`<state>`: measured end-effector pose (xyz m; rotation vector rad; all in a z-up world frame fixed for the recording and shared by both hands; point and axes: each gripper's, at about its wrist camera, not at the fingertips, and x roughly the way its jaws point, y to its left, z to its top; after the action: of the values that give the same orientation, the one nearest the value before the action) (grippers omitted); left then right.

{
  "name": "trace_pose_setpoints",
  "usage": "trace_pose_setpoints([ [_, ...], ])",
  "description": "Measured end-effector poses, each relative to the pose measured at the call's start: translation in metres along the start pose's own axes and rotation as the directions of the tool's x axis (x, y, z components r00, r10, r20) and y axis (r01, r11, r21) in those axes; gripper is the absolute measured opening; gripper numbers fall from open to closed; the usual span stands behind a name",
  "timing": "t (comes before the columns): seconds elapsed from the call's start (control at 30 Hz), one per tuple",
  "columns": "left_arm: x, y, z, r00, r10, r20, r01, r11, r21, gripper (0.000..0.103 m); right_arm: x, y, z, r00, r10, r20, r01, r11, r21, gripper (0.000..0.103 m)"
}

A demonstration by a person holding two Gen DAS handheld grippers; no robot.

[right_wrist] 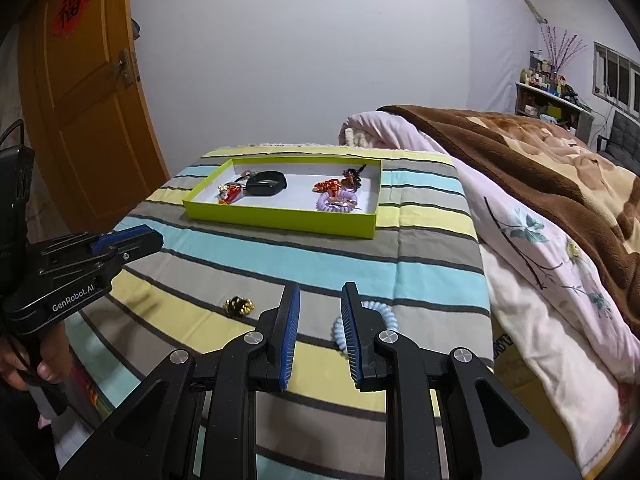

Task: Organize jewelry
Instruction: 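Move the left tool to the gold-black brooch while the right tool reaches the blue coil, then close the left tool on the gold brooch while the right tool grasps the blue coil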

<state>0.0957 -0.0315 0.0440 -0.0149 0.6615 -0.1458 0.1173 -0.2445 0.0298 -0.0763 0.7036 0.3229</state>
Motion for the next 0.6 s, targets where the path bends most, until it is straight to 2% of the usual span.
trace_pose_setpoints([
  [0.2,-0.001,-0.003,-0.008,1.000,-0.022,-0.007,0.022,1.000,0.002,0.016,-0.004,-0.005,-0.006,1.000,-0.019,0.000,0.019,1.000,0.002,0.022],
  [0.6,0.017,-0.016,-0.021,0.994,-0.088,-0.062,0.090,0.995,0.031,0.023,0.013,-0.032,-0.020,0.997,-0.056,-0.045,0.058,0.998,0.040,0.022],
])
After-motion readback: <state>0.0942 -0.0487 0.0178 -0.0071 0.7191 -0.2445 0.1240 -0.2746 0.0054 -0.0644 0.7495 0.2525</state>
